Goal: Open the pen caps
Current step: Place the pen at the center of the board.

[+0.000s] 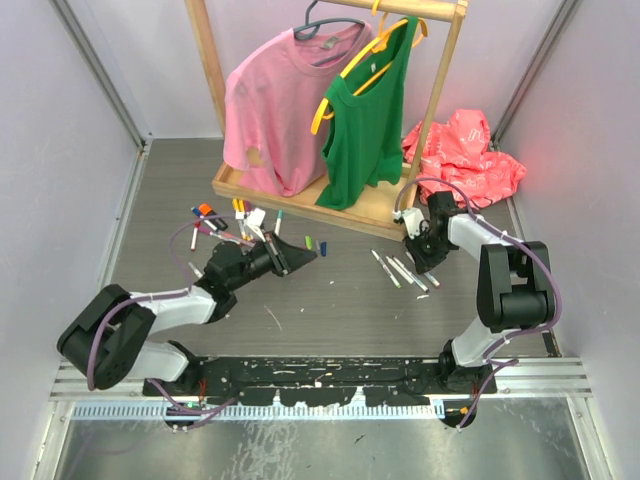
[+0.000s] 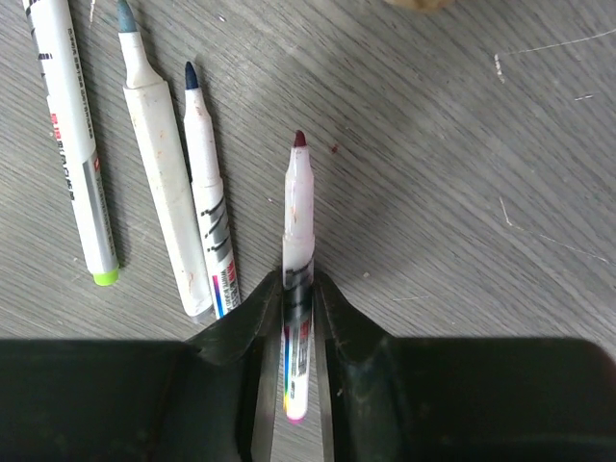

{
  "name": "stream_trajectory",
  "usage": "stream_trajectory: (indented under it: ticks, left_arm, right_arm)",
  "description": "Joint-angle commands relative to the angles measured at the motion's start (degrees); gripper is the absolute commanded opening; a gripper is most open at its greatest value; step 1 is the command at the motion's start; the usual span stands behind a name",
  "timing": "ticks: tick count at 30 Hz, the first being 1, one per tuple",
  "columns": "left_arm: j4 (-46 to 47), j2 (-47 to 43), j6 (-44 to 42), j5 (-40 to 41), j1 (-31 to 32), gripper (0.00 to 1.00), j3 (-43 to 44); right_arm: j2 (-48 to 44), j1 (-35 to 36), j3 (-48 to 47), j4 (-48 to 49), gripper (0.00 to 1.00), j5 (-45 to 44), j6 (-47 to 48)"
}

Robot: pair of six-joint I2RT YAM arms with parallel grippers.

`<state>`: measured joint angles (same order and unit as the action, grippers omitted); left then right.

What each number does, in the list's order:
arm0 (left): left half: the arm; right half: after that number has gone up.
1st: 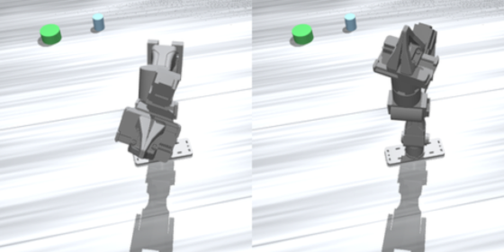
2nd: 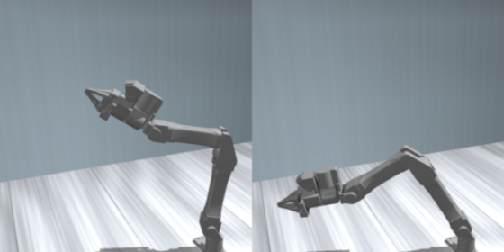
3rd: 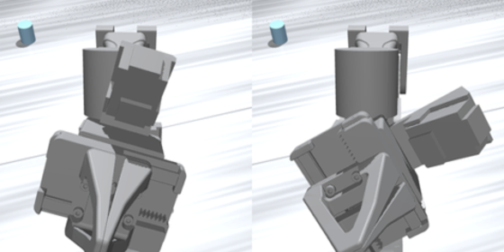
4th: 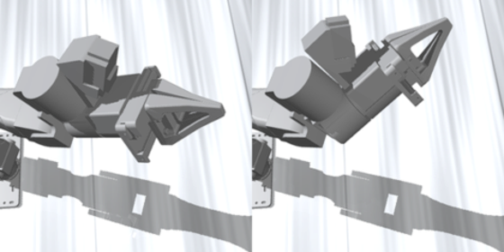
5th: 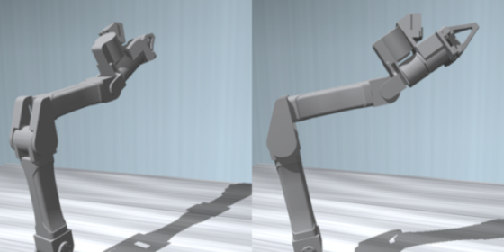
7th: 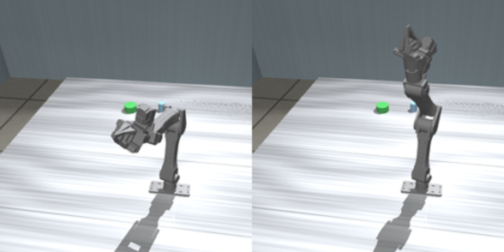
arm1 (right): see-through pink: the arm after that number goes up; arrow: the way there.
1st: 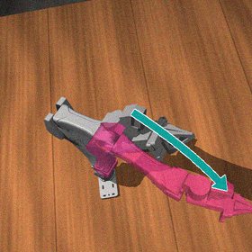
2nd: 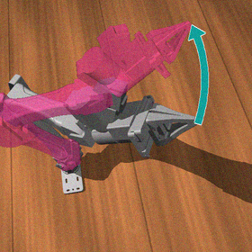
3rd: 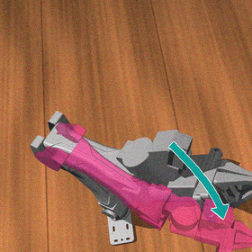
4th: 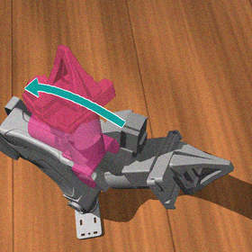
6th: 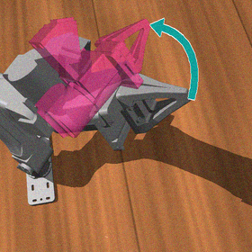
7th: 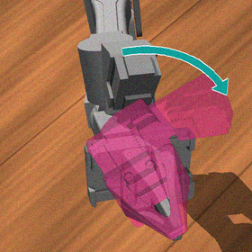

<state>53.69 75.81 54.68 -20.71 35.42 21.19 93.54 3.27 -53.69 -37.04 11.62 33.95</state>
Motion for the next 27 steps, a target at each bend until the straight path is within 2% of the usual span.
stream_trajectory:
  ticks: [1, 6, 11, 16, 27]
  left_arm:
    - [3.5, 2.2, -0.1, -1.1, 1.8, 0.00, 3.0]
    - [-2.0, 3.1, -4.8, 5.4, 6.2, 0.00, 5.0]
    - [-17.6, 2.4, -12.0, 15.2, 11.7, 0.00, 10.0]
    - [-32.5, 3.9, -16.2, 24.5, 14.2, 0.01, 16.7]
    - [-58.6, 21.8, -21.2, 30.4, 15.8, 0.06, 40.3]
  right_arm:
    - [0.0, 0.1, -1.5, 0.6, 0.26, -0.1, -0.4]
    - [-0.3, 0.1, -1.4, 0.5, 0.29, 0.0, -0.4]
    - [-1.5, 0.0, -1.5, 0.5, 0.30, -0.2, -0.5]
    - [-4.5, -0.1, -1.1, 1.2, 0.33, -0.2, -0.6]
    - [-12.1, -0.6, 0.4, 3.1, 0.35, 0.5, -0.7]
